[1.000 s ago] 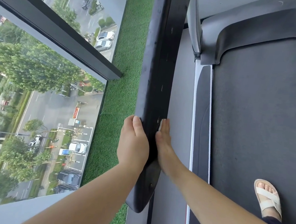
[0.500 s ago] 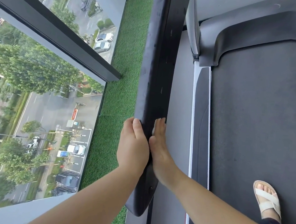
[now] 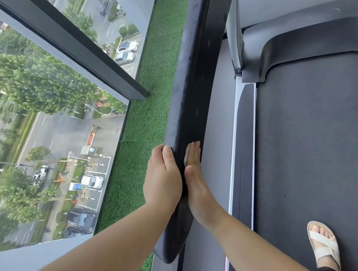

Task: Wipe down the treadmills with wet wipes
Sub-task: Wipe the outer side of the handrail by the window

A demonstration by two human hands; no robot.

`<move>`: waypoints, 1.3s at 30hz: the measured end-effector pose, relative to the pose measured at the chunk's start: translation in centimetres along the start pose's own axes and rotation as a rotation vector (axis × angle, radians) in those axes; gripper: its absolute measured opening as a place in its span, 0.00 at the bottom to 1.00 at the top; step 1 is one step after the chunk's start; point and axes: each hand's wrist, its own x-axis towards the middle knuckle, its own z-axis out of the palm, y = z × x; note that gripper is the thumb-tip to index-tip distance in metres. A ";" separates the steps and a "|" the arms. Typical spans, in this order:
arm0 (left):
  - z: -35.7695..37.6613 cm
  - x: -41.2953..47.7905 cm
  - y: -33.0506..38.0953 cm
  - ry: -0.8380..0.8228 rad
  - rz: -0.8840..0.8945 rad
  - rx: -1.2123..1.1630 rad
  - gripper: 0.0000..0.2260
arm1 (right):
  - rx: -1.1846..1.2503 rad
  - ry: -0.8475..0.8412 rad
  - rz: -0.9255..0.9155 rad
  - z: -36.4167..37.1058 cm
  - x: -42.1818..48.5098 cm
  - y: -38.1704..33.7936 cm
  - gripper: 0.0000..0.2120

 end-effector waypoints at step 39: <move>-0.3 -0.6 1.1 0.043 -0.061 0.013 0.24 | -0.055 -0.002 0.223 -0.9 4.0 -3.7 0.29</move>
